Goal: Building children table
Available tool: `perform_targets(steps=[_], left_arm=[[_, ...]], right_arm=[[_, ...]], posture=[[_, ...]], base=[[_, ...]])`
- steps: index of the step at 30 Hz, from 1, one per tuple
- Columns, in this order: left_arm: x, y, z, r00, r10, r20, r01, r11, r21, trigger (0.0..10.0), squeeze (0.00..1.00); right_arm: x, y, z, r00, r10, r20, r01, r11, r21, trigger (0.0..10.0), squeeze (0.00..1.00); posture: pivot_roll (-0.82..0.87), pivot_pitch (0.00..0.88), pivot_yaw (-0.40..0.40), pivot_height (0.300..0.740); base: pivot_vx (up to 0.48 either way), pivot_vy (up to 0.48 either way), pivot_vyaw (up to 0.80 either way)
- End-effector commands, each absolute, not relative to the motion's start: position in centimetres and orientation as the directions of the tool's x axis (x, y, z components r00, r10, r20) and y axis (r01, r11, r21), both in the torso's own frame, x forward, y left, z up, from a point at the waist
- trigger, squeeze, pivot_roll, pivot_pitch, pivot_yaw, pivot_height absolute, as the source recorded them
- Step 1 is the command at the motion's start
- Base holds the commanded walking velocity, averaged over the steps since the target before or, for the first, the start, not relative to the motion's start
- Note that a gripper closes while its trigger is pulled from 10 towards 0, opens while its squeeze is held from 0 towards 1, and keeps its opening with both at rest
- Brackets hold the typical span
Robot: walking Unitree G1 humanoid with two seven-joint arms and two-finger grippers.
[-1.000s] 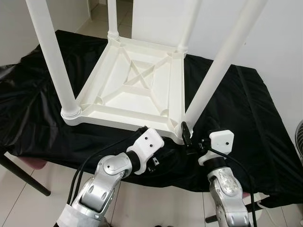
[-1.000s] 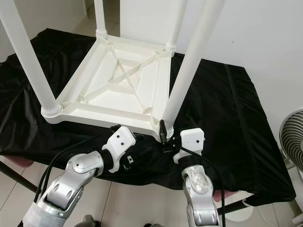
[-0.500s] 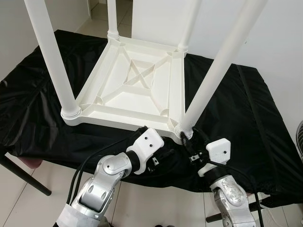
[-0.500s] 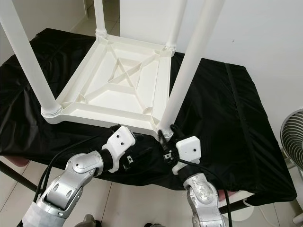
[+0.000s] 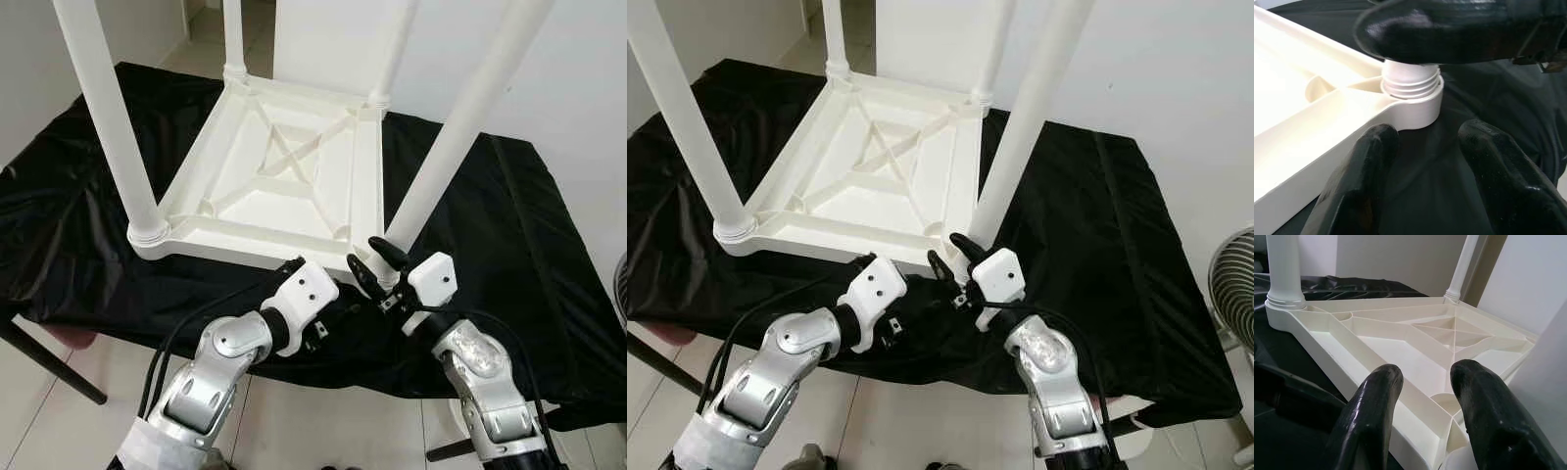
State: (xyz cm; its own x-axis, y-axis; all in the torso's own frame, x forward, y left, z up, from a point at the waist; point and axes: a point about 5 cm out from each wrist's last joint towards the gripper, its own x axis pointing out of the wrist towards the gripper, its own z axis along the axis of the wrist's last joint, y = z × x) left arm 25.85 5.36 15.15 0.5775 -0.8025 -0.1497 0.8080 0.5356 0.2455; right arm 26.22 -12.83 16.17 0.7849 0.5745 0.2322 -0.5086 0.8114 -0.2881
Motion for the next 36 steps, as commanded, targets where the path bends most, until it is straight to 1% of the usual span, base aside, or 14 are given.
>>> perform_targets(steps=[1,5,7,9,14,17,20,21,23,25,27,30,35,36], left_arm=[[26.1,5.5,14.8,0.611,-0.777,-0.152,0.784,0.569,0.246,10.0,0.0],[26.4,5.8,14.9,0.63,-0.762,-0.151,0.77,0.588,0.249,10.0,0.0],[26.5,6.1,14.8,0.645,-0.748,-0.153,0.758,0.601,0.253,10.0,0.0],[26.7,6.2,14.8,0.654,-0.741,-0.152,0.751,0.61,0.254,10.0,0.0],[27.2,6.5,15.0,0.667,-0.732,-0.142,0.739,0.624,0.254,10.0,0.0],[27.7,6.6,15.4,0.676,-0.726,-0.127,0.73,0.636,0.252,10.0,0.0],[28.0,6.7,15.5,0.686,-0.717,-0.123,0.721,0.646,0.251,10.0,0.0],[28.9,7.4,15.8,0.73,-0.676,-0.1,0.677,0.693,0.248,10.0,0.0],[28.9,7.4,15.8,0.73,-0.676,-0.1,0.677,0.693,0.248,10.0,0.0],[29.5,7.8,15.9,0.751,-0.654,-0.092,0.653,0.715,0.25,10.0,0.0],[29.5,7.8,15.9,0.751,-0.654,-0.092,0.653,0.715,0.25,10.0,0.0],[29.9,8.4,16.1,0.759,-0.645,-0.09,0.643,0.719,0.265,10.0,0.0],[30.1,8.6,16.1,0.762,-0.642,-0.089,0.639,0.722,0.266,10.0,0.0],[30.1,8.7,16.1,0.762,-0.641,-0.089,0.638,0.722,0.267,10.0,0.0]], right_arm=[[26.6,-13.3,15.9,0.805,0.55,0.223,-0.494,0.829,-0.262,10.0,0.0],[26.9,-13.8,15.5,0.837,0.499,0.225,-0.452,0.861,-0.232,10.0,0.0],[27.0,-14.8,15.3,0.874,0.426,0.232,-0.385,0.9,-0.204,10.0,0.0],[26.9,-15.0,15.2,0.883,0.406,0.234,-0.366,0.909,-0.198,10.0,0.0],[27.0,-15.5,15.3,0.896,0.37,0.244,-0.333,0.925,-0.181,10.0,0.0],[26.6,-14.6,15.2,0.874,0.421,0.242,-0.379,0.903,-0.204,10.0,0.0],[26.5,-14.4,15.1,0.872,0.425,0.242,-0.384,0.902,-0.197,10.0,0.0],[26.7,-14.6,15.0,0.884,0.399,0.244,-0.361,0.913,-0.188,10.0,0.0],[26.7,-14.6,15.0,0.884,0.399,0.244,-0.361,0.913,-0.188,10.0,0.0],[26.8,-14.9,15.0,0.895,0.371,0.246,-0.334,0.925,-0.182,10.0,0.0],[26.8,-14.9,15.0,0.895,0.371,0.246,-0.334,0.925,-0.182,10.0,0.0],[26.7,-16.2,15.2,0.919,0.298,0.258,-0.258,0.95,-0.178,10.0,0.0],[26.3,-16.6,15.2,0.93,0.257,0.263,-0.217,0.961,-0.173,10.0,0.0],[26.1,-17.0,15.1,0.939,0.222,0.264,-0.185,0.97,-0.157,10.0,0.0]], posture=[[0.14,0.076,-0.101,0.74],[0.14,0.077,-0.103,0.74],[0.14,0.076,-0.104,0.74],[0.14,0.075,-0.101,0.74],[0.13,0.076,-0.095,0.74],[0.12,0.077,-0.092,0.74],[0.12,0.079,-0.093,0.74],[0.13,0.083,-0.096,0.74],[0.13,0.083,-0.096,0.74],[0.13,0.085,-0.1,0.74],[0.13,0.085,-0.1,0.74],[0.12,0.084,-0.1,0.74],[0.12,0.085,-0.098,0.74],[0.12,0.088,-0.097,0.74]], base=[[0.0,0.0,0.0],[0.0,0.0,0.0],[0.0,0.0,0.0],[0.0,0.0,0.0],[0.0,0.0,0.0],[0.0,0.0,0.0],[0.0,0.0,0.0],[0.0,0.0,0.0],[0.0,0.0,0.0],[0.0,0.0,0.0],[0.0,0.0,0.0],[0.0,0.0,0.0],[0.0,0.0,0.0],[0.0,0.0,0.0]])
